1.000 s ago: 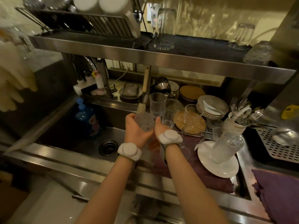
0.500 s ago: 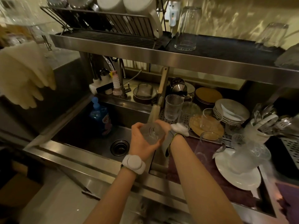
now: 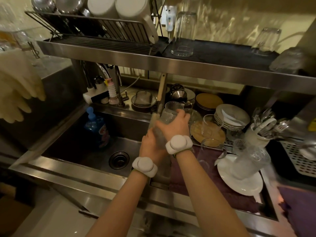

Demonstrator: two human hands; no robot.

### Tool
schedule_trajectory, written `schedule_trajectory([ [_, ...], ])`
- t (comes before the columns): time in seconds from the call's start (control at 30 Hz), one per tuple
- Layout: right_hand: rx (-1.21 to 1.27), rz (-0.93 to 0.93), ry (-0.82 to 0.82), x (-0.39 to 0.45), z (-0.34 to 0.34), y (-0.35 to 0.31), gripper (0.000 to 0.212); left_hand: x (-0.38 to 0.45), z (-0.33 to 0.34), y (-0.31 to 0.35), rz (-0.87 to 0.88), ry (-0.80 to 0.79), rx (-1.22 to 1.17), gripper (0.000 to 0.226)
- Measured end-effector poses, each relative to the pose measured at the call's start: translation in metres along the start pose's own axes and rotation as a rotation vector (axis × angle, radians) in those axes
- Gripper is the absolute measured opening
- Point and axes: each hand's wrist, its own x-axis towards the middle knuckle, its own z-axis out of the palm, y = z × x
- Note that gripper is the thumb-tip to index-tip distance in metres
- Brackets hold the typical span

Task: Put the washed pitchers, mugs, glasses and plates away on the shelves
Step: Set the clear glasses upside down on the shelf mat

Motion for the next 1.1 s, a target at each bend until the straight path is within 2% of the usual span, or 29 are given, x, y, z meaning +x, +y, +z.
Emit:
schedule_trajectory([
  [0.07,0.07,-0.073,0.011,-0.002,-0.012,-0.001,0.084,-0.004,-0.003,0.013,0.043,0.039,-0.066,0.079],
  [0.2,0.398,-0.107,-0.055,-0.005,-0.045,-0.005,0.099,-0.015,-0.006,0.046,0.111,0.098,-0.166,0.084],
  [0.3,0.456,-0.168,-0.084,-0.009,-0.074,-0.008,0.102,-0.02,-0.004,0.07,0.144,0.132,-0.231,0.082],
  [0.4,0.488,-0.243,-0.117,-0.009,-0.101,-0.009,0.096,-0.023,-0.002,0.091,0.188,0.167,-0.32,0.078],
  [0.53,0.491,-0.301,-0.16,-0.01,-0.134,-0.018,0.097,-0.02,-0.002,0.125,0.282,0.212,-0.39,0.082],
  [0.67,0.458,-0.339,-0.108,-0.003,-0.165,-0.028,0.07,-0.015,-0.008,0.162,0.366,0.267,-0.42,0.079],
  [0.8,0.487,-0.386,0.005,0.017,-0.192,-0.05,0.066,0.002,-0.021,0.203,0.436,0.19,-0.502,0.071],
  [0.87,0.518,-0.39,0.036,0.03,-0.204,-0.061,0.068,0.016,-0.029,0.219,0.484,0.128,-0.444,0.08],
  [0.97,0.5,-0.443,0.097,0.053,-0.221,-0.074,0.067,0.035,-0.043,0.225,0.598,0.184,-0.02,0.097],
  [1.0,0.477,-0.463,0.13,0.062,-0.228,-0.08,0.068,0.043,-0.048,0.225,0.611,0.212,0.042,0.096],
  [1.1,0.405,-0.491,0.235,0.1,-0.239,-0.099,0.07,0.076,-0.057,0.229,0.586,0.225,0.031,0.079],
])
